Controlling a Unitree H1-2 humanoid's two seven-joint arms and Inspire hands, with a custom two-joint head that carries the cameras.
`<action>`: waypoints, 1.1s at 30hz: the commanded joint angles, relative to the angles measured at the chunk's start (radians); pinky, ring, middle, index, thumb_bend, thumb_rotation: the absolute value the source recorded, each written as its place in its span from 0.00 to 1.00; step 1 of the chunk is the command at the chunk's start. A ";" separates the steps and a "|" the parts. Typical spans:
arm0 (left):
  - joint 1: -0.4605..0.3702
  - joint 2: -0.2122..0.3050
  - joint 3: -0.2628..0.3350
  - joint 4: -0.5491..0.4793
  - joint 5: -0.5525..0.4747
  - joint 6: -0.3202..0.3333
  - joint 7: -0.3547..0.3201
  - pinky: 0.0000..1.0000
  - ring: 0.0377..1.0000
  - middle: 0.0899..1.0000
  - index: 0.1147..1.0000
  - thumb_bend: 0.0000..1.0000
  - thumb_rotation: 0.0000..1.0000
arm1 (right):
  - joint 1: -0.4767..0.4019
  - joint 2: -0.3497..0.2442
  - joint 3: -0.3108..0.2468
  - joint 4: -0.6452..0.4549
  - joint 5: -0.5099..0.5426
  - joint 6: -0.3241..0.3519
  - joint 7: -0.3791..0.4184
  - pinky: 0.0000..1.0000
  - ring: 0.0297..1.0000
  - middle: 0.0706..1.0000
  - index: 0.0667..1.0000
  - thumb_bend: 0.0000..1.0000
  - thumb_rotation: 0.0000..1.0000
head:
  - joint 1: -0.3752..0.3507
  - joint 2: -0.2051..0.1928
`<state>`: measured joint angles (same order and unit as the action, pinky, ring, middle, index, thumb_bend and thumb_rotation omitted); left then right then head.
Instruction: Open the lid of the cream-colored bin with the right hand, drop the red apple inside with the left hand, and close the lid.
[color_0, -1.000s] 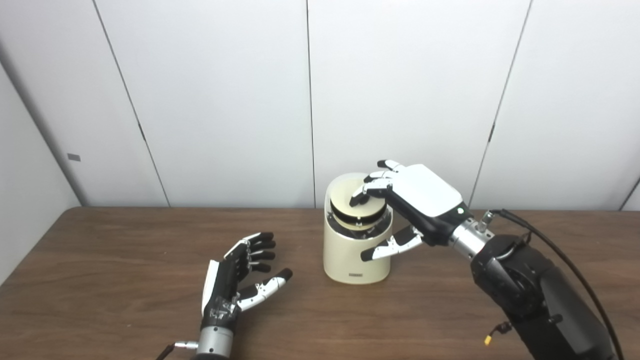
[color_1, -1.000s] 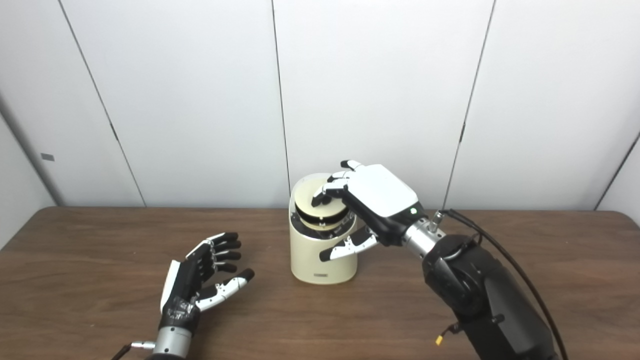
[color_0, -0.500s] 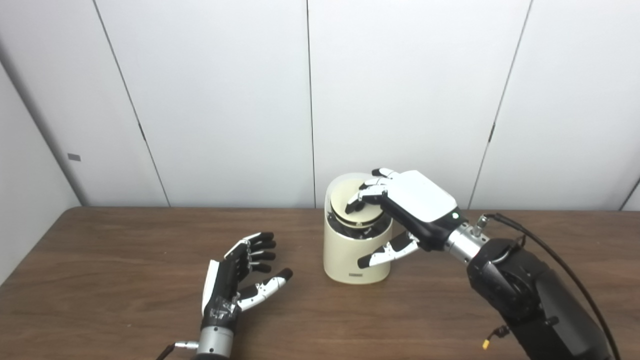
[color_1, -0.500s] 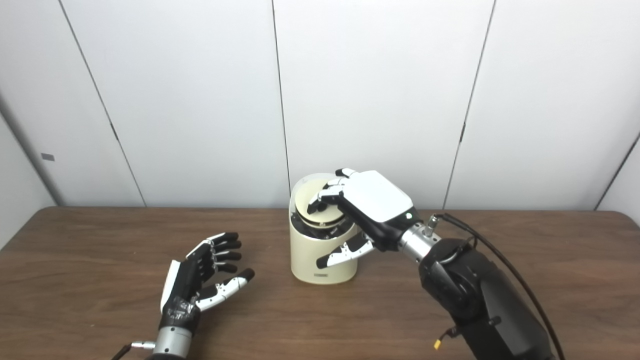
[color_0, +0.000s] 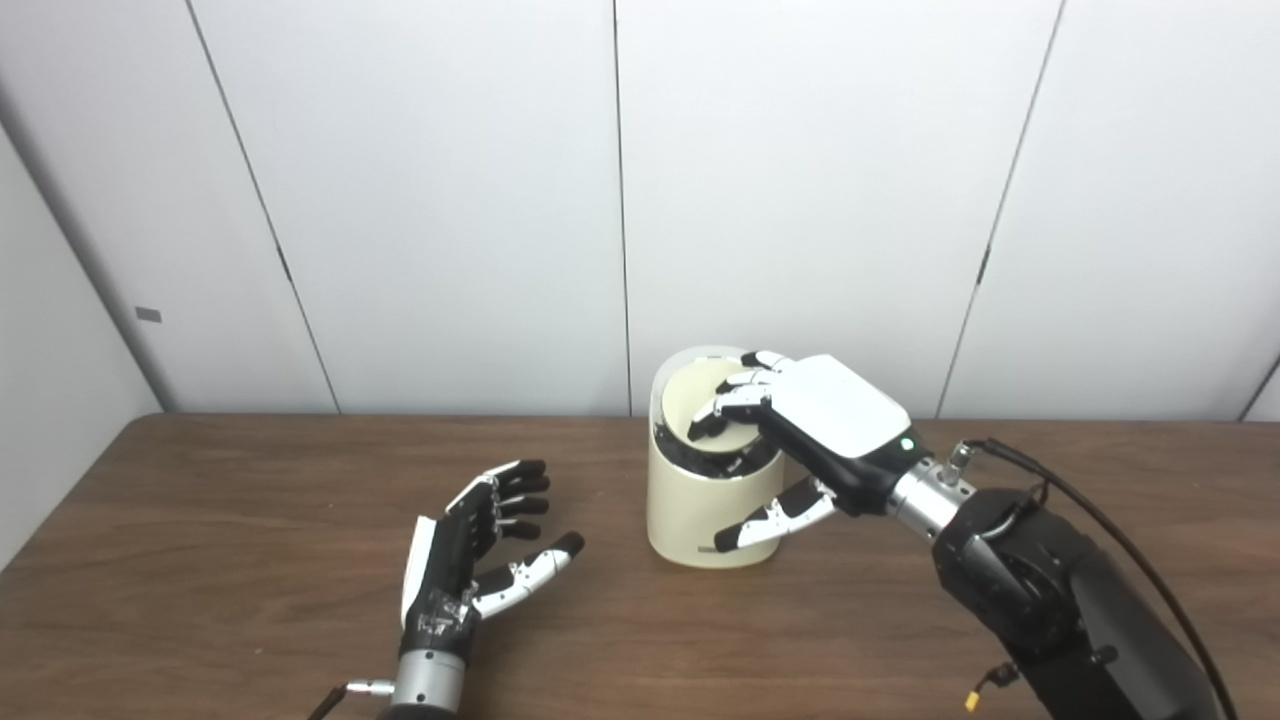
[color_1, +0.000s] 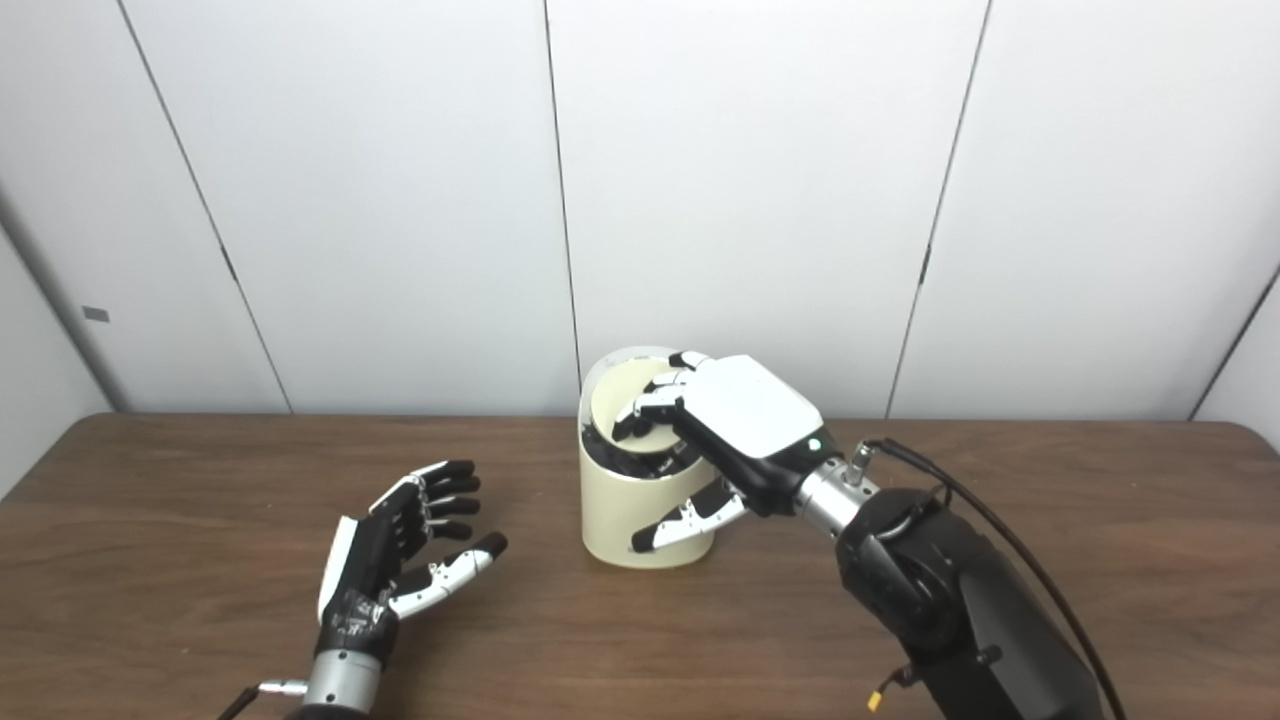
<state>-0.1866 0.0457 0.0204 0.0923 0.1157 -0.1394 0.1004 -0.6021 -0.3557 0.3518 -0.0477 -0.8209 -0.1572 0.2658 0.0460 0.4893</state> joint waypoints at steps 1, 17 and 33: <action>-0.019 0.009 0.003 -0.038 0.002 -0.020 -0.003 0.60 0.67 0.70 0.71 0.69 0.06 | -0.006 -0.004 -0.001 -0.023 -0.009 0.012 0.014 0.91 0.81 0.64 0.66 0.64 0.45 | 0.001 0.001; -0.016 0.010 0.011 -0.046 -0.008 -0.013 -0.013 0.59 0.66 0.70 0.71 0.69 0.05 | 0.027 0.008 0.011 -0.064 -0.062 0.147 0.105 0.84 0.81 0.66 0.68 0.66 0.42 | 0.000 0.008; -0.022 0.007 0.012 -0.034 0.005 -0.024 -0.015 0.59 0.66 0.69 0.70 0.69 0.04 | 0.018 0.009 -0.029 -0.046 -0.002 0.059 -0.023 0.89 0.80 0.66 0.67 0.63 0.45 | 0.000 0.003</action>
<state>-0.1832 0.0471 0.0313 0.0744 0.1175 -0.1330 0.0797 -0.5646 -0.3349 0.3431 -0.0928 -0.8336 -0.0835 0.2700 0.0445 0.4924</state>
